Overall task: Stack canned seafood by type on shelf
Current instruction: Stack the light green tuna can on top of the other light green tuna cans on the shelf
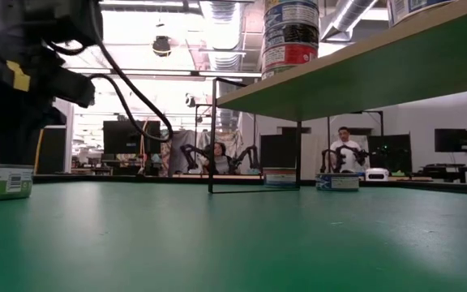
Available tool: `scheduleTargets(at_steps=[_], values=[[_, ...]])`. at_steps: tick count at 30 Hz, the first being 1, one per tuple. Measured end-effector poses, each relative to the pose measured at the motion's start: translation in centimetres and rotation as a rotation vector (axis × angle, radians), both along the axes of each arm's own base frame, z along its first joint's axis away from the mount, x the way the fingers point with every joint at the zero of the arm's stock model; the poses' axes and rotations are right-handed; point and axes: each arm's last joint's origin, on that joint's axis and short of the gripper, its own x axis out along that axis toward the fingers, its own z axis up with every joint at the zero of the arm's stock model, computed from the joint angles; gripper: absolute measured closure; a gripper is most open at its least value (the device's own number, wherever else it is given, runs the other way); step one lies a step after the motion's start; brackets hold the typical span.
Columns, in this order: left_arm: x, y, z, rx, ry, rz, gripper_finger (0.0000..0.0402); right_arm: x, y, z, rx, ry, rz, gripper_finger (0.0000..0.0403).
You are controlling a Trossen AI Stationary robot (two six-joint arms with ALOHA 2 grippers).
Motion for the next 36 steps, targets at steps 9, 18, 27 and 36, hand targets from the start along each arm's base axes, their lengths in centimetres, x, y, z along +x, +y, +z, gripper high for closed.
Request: scheduleTargets(at_steps=[9,18,27,36], values=[[0.4,3.9,-0.1,-0.101,0.000,0.034,0.0401,0.0,0.0,0.0,0.007,-0.001,0.000,0.0086],[-0.2,8.7,-0.1,-0.086,-0.017,0.259,0.0401,0.0,0.0,0.0,0.007,-0.002,0.001,0.0086],[-0.7,11.3,1.3,-0.033,-0.057,0.471,0.0402,0.0,0.0,0.0,-0.019,0.002,0.010,0.0086],[0.2,10.4,5.0,-0.065,-0.214,0.341,0.0401,0.0,0.0,0.0,-0.024,0.003,0.012,0.0086]])
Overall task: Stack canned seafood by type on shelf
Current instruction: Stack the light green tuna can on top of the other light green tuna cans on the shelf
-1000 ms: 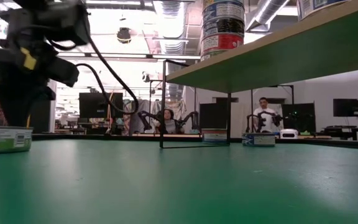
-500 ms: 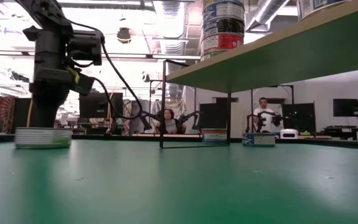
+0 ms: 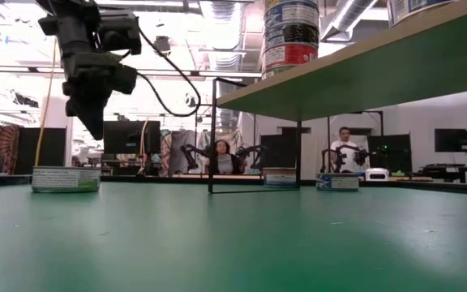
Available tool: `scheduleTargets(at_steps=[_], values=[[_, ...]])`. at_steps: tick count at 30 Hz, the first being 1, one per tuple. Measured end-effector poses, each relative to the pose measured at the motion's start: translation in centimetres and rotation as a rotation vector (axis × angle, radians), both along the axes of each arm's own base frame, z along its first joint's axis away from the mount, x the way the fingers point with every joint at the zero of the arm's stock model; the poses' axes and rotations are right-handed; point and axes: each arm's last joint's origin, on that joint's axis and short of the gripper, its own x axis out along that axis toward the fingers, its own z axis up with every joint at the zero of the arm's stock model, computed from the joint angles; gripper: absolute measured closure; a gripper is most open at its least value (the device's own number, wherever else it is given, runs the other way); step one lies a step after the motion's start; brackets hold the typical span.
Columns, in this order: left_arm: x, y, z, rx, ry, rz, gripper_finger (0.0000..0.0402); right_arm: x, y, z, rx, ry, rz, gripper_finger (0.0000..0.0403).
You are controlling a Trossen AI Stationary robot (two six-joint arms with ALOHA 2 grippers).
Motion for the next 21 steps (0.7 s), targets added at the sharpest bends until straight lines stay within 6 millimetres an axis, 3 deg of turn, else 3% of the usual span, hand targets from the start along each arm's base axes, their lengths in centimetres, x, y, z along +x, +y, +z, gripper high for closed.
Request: scheduleTargets(at_steps=[5,8,15,21], values=[[-0.2,-1.1,-0.6,0.134,0.155,0.121,0.0374,0.0,0.0,0.0,0.000,0.000,0.000,0.0086],[-0.1,-0.7,-0.7,0.097,0.144,0.111,0.0340,0.0,0.0,0.0,0.000,0.000,0.000,0.0086],[0.3,2.0,-1.8,-0.017,0.104,0.054,0.0258,0.0,0.0,0.0,0.000,-0.001,0.000,0.0086],[0.7,3.5,-3.5,-0.091,0.122,-0.110,0.0236,0.0,0.0,0.0,0.004,-0.002,0.010,0.0086]])
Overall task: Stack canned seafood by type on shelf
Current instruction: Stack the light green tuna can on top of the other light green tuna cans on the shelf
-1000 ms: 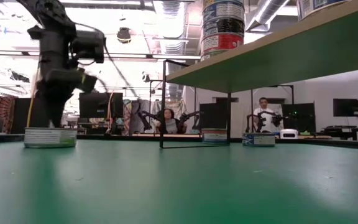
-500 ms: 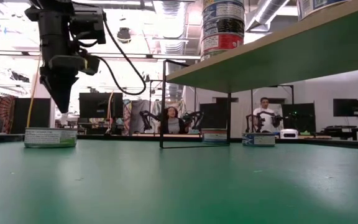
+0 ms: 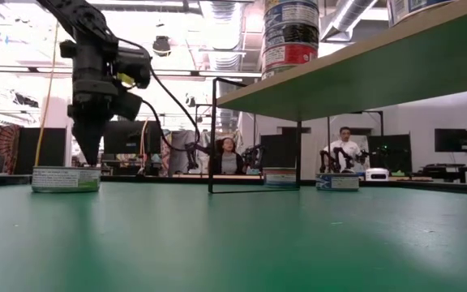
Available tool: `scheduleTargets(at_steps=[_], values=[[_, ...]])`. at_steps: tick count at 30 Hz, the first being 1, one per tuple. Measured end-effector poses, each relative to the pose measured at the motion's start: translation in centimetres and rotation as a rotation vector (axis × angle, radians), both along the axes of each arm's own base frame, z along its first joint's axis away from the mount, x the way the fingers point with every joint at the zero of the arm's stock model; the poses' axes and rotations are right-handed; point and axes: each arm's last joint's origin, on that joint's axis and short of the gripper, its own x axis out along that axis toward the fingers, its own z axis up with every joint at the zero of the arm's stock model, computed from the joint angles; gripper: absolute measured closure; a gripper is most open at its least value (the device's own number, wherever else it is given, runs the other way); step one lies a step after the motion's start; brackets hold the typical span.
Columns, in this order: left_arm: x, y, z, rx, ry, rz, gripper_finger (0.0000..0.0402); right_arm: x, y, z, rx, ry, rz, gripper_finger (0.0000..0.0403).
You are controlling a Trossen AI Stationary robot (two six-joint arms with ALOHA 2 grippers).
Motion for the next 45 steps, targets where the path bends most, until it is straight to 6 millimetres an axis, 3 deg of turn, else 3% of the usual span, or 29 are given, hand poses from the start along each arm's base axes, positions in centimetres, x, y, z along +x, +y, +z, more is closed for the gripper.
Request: scheduleTargets(at_steps=[9,13,17,19,27,34,40,45], values=[[0.6,0.6,-1.9,-0.029,0.050,-0.159,0.0274,0.0,0.0,0.0,0.002,-0.002,0.008,0.0086],[0.9,0.7,-2.6,-0.055,0.059,-0.193,0.0316,0.0,0.0,0.0,0.003,-0.002,0.010,0.0086],[0.7,1.1,-2.9,-0.124,0.028,-0.191,0.0387,0.0,0.0,0.0,0.010,-0.004,0.011,0.0086],[0.3,1.7,-2.9,-0.169,-0.001,-0.149,0.0396,0.0,0.0,0.0,0.011,-0.004,0.011,0.0086],[-2.5,4.7,-3.0,-0.198,0.032,0.046,0.0401,0.0,0.0,0.0,0.006,-0.003,0.013,0.0086],[-3.6,4.6,-3.0,-0.130,0.197,0.021,0.0401,0.0,0.0,0.0,-0.004,-0.003,0.017,0.0086],[-3.9,5.0,-3.3,0.068,0.376,0.024,0.0401,0.0,0.0,0.0,-0.005,-0.005,0.016,0.0086],[-3.8,5.2,-3.0,0.090,0.374,0.043,0.0401,0.0,0.0,0.1,-0.001,-0.010,0.013,0.0086]])
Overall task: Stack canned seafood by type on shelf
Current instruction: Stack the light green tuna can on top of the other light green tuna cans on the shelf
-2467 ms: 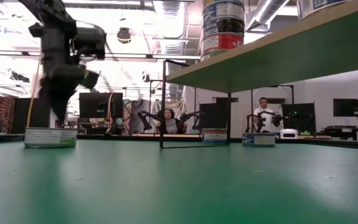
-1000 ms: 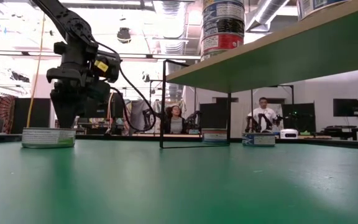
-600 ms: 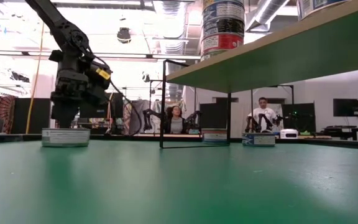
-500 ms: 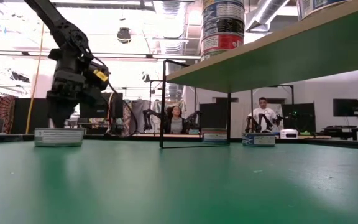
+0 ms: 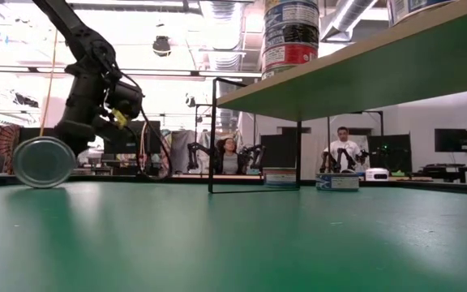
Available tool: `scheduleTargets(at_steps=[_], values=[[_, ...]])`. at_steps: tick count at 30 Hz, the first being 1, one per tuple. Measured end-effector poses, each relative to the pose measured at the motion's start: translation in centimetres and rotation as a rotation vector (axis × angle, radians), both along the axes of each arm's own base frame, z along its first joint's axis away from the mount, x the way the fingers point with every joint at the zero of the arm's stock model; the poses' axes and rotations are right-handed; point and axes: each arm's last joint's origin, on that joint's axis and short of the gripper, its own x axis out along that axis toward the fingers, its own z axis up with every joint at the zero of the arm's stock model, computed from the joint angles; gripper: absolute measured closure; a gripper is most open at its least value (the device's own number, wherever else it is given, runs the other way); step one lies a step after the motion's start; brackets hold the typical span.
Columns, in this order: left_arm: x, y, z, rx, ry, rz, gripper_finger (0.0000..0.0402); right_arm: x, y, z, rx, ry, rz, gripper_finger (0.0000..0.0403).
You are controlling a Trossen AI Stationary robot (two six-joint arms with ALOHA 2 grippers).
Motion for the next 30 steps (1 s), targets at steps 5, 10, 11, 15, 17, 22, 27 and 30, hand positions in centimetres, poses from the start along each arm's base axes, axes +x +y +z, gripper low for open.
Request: scheduleTargets(at_steps=[5,10,11,15,17,22,27,30], values=[[0.4,0.8,1.1,0.101,0.045,0.016,0.0401,0.0,0.0,0.2,0.006,-0.016,-0.005,0.0086],[1.6,1.4,5.3,0.179,-0.097,0.004,0.0401,0.1,0.0,0.2,0.020,-0.023,-0.011,0.0086],[1.9,1.2,6.2,0.182,-0.152,-0.005,0.0401,0.1,0.0,0.2,0.020,-0.023,-0.011,0.0086],[2.7,-0.6,8.0,0.128,-0.148,-0.042,0.0376,0.1,-0.1,0.2,0.017,-0.022,-0.010,0.0086],[2.7,-2.1,7.8,0.053,-0.091,-0.055,0.0341,0.1,-0.1,0.2,0.012,-0.021,-0.009,0.0086],[3.5,-5.0,7.7,0.025,-0.008,-0.094,0.0221,0.1,-0.1,0.2,-0.009,-0.018,-0.004,0.0086],[4.0,-6.6,7.7,-0.033,-0.004,-0.082,0.0109,0.3,-0.2,0.1,-0.010,-0.011,-0.003,0.0086],[4.2,-6.9,7.4,-0.017,0.034,-0.085,0.0068,0.3,-0.2,0.1,-0.017,-0.010,-0.001,0.0086]])
